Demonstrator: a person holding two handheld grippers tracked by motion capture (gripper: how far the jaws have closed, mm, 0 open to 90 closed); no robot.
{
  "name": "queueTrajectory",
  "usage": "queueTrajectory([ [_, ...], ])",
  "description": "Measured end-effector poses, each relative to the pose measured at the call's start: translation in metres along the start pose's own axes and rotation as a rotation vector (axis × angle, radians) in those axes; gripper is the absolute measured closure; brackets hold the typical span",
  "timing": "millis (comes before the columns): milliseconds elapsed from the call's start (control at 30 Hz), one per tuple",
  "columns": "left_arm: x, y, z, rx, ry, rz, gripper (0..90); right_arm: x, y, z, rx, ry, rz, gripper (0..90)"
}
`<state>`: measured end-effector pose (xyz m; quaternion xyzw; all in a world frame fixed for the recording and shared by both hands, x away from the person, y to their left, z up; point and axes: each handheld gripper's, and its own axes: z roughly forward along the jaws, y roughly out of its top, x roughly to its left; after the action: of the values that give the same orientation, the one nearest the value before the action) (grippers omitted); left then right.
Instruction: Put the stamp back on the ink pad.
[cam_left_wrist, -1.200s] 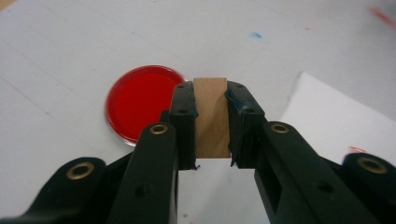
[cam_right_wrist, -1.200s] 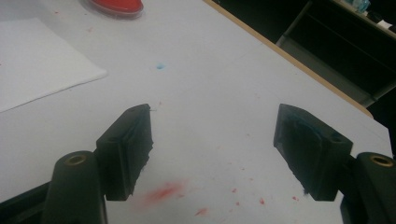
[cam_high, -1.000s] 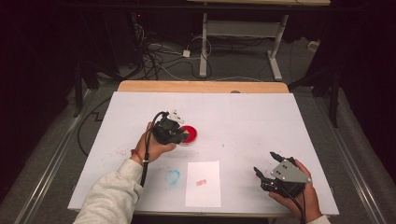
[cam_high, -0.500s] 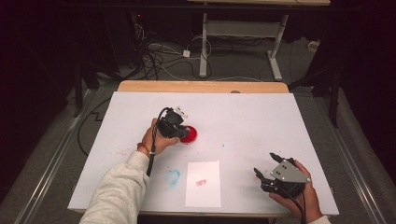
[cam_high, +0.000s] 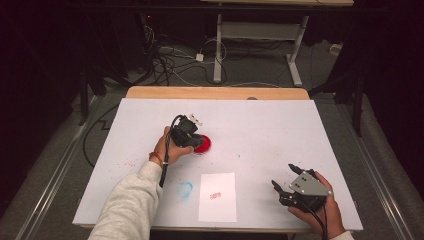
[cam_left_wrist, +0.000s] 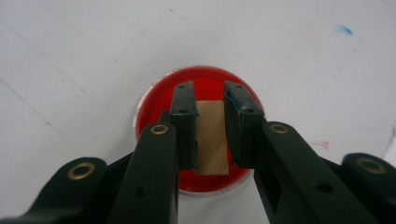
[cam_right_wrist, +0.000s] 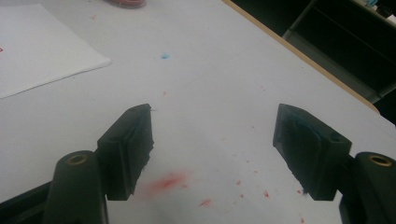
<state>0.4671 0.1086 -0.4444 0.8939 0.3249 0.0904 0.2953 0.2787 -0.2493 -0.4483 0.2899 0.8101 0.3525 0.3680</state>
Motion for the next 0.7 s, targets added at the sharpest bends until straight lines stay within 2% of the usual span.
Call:
queueTrajectory([
  [33,0.0,0.0,0.001,0.004,-0.011,0.002,73.5,0.0,0.0,0.0,0.0,0.002,-0.001,29.0],
  [300,-0.001,0.0,0.001,0.001,0.0,-0.001,70.8,0.0,0.0,-0.001,-0.001,0.001,0.0,29.1],
  [400,-0.001,0.0,-0.004,-0.029,0.009,-0.004,69.3,-0.001,0.0,-0.001,-0.002,0.001,-0.001,29.1],
  [467,-0.003,0.001,-0.007,-0.05,0.003,0.003,69.0,0.0,0.0,-0.001,-0.002,0.002,-0.001,29.1],
  [500,-0.004,0.001,-0.01,-0.06,0.016,0.007,68.1,0.0,0.0,-0.001,-0.003,0.002,0.0,29.1],
  [700,-0.008,0.001,-0.023,-0.12,0.025,0.022,64.2,0.0,0.001,-0.001,-0.005,0.003,-0.001,29.1],
])
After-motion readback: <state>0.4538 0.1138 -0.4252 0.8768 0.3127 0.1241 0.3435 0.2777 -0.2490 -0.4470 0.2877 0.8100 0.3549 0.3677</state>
